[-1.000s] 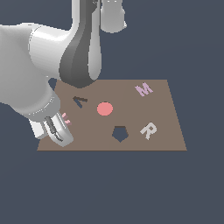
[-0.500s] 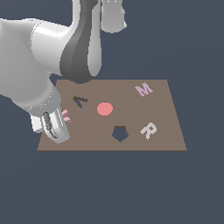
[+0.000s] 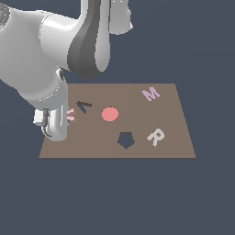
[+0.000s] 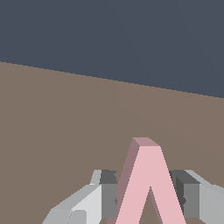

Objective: Insert a designated object into the corresponding slot on a board.

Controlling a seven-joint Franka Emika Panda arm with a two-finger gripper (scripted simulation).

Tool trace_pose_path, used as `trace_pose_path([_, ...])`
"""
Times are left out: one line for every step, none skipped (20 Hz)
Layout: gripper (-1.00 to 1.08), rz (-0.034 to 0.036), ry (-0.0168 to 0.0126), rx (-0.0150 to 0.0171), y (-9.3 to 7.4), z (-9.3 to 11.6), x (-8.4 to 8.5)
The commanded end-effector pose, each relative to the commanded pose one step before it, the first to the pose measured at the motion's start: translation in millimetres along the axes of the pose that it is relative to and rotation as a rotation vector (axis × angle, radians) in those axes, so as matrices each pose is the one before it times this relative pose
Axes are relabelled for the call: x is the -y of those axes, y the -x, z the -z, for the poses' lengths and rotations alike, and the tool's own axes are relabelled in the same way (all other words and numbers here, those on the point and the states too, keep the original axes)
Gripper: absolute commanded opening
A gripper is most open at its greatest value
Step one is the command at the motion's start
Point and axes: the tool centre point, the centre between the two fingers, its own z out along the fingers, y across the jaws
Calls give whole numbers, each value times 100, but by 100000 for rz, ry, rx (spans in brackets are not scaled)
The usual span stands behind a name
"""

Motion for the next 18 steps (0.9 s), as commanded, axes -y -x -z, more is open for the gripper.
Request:
trace_pose_path([-100,-9478,-33,8,444,96,-827])
trace_pose_path([-100,-4040,5,3,180,34,-360])
trace_pose_path([-100,-4146,5,3,187,35,-368])
trace_pose_path([-100,-4124,6,4,187,35,-366])
trace_pose_path([-100,-3964,6,4,181,33,-351])
trace_pose_path([-100,-3783,6,4,175,31,-335])
trace_pose_path([-100,-3605,6,4,168,30,-318])
trace_pose_path([-100,-3432,6,4,161,28,-303])
trace_pose_path([-100,-3262,6,4,154,27,-287])
trace_pose_path([-100,-3095,6,4,147,25,-272])
trace_pose_path([-100,-2930,6,4,142,24,-257])
trace_pose_path([-100,-2768,6,3,136,22,-242])
trace_pose_path([-100,-2613,6,3,130,21,-228])
trace_pose_path([-100,-2462,6,3,123,20,-215])
trace_pose_path([-100,-2313,6,3,116,19,-202])
trace_pose_path([-100,-2168,6,3,110,17,-189])
trace_pose_path([-100,-2027,6,3,104,16,-176])
trace_pose_path([-100,-1882,6,2,100,15,-162])
